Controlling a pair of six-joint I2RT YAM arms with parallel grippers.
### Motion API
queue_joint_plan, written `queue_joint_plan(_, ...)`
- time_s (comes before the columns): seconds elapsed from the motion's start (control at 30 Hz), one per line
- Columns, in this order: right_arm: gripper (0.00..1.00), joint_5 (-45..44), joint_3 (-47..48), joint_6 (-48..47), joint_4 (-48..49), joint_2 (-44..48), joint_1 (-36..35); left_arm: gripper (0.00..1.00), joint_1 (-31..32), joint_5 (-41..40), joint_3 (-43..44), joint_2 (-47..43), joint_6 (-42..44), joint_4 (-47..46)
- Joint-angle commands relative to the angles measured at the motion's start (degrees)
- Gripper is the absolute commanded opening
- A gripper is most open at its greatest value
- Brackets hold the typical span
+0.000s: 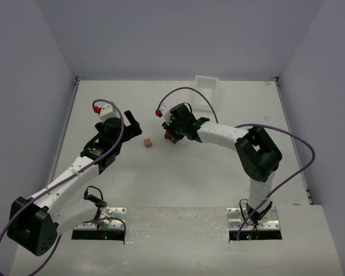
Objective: Build the wood block tower
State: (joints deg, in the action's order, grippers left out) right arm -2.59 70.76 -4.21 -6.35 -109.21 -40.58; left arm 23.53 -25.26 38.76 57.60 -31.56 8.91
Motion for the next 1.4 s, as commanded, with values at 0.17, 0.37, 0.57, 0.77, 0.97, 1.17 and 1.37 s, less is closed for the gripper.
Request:
queue_joint_plan(0.17, 0.24, -0.8, 3.0, 0.8, 1.9, -0.2, 0.3, 1.00, -0.6, 0.7, -0.2, -1.6, 0.7, -2.8)
queue_joint_plan(0.37, 0.35, -0.9, 3.0, 1.0, 1.6, -0.1, 0.4, 1.00, -0.6, 1.2, -0.3, -1.5, 0.9, -3.0)
queue_joint_plan(0.57, 0.46, -0.7, 3.1, 1.2, 1.4, 0.8, 0.3, 1.00, -0.6, 1.5, 0.1, -0.5, 1.0, -2.7)
queue_joint_plan(0.77, 0.57, -0.5, 2.0, 1.1, 1.1, 2.8, 0.4, 1.00, -0.6, 2.8, 0.3, -0.7, 1.6, -3.0)
queue_joint_plan(0.97, 0.63, -0.4, 1.2, 1.0, 0.4, 6.1, 0.3, 1.00, -0.6, 4.0, 1.1, 0.6, 2.0, -2.2)
queue_joint_plan(1.17, 0.80, -4.0, 4.9, 2.7, -4.0, 11.8, 0.4, 1.00, -0.6, 4.0, 4.4, 2.8, 2.5, 0.7)
queue_joint_plan(1.37, 0.99, -24.1, 7.9, 19.1, -7.3, 13.0, 1.7, 1.00, -0.6, 5.2, 5.5, 2.5, 3.0, 0.8)
